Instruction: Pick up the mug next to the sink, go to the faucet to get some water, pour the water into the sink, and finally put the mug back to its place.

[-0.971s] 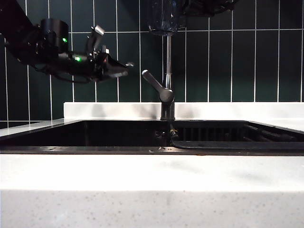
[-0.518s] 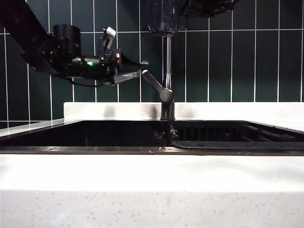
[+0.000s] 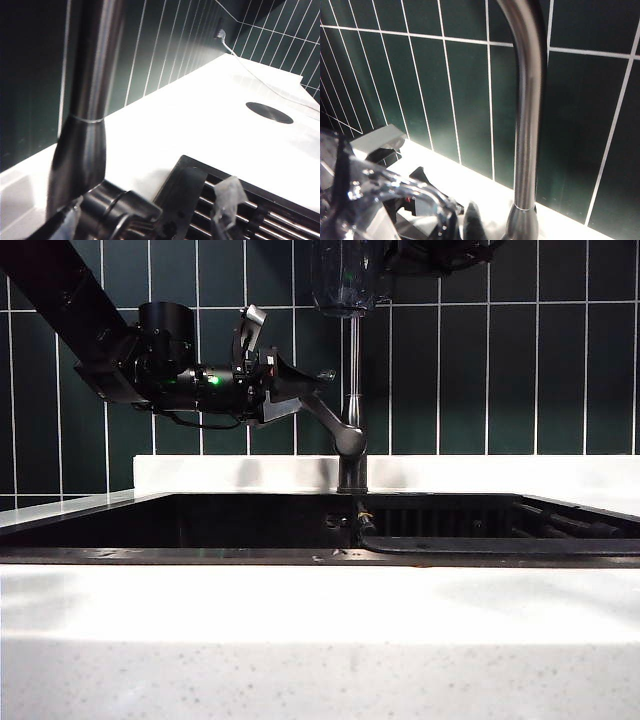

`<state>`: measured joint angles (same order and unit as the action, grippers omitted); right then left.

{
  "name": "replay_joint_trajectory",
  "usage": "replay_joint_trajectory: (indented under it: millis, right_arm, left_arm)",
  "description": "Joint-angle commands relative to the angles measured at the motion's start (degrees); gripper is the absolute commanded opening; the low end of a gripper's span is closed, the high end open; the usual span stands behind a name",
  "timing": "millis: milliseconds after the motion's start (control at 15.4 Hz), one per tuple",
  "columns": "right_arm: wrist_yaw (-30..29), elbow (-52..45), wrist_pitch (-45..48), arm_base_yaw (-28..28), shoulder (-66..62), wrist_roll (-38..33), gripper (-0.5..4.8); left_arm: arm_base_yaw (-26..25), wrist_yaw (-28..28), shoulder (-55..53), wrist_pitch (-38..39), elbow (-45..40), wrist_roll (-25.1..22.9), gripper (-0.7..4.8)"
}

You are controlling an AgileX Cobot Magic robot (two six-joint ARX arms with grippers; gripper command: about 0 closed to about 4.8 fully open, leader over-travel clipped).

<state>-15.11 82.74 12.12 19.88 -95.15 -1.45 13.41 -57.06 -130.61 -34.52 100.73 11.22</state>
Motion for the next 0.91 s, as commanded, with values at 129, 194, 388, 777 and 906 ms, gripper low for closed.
replay_joint_trajectory:
  millis: [129,194,388,777,906]
  right_arm:
    - [-0.26,0.42,1.64,0.11,0.42,0.02,-0.02]
    - [-0.24,0.42,1.64,0.11,0.42,0.02,-0.02]
    - [-0.26,0.42,1.62,0.11,0.42,0.02,-0.02]
    - [-0.26,0.42,1.60,0.00,0.42,0.02,-0.02]
    - [-0.26,0.42,1.51,0.00,0.42,0.02,-0.02]
  left_arm:
    - [0.22,-5.22,0.28,1.07,0.20,-0.02,3.40]
    - [0.22,-6.23,0.28,1.05,0.20,-0.04,3.40]
    - [0.22,-9.01,0.28,1.03,0.20,-0.04,3.40]
    - [0.22,-13.75,0.28,1.03,0.20,-0.04,3.39]
    - [0.22,-14.64,0.28,1.03,0.20,-0.04,3.31]
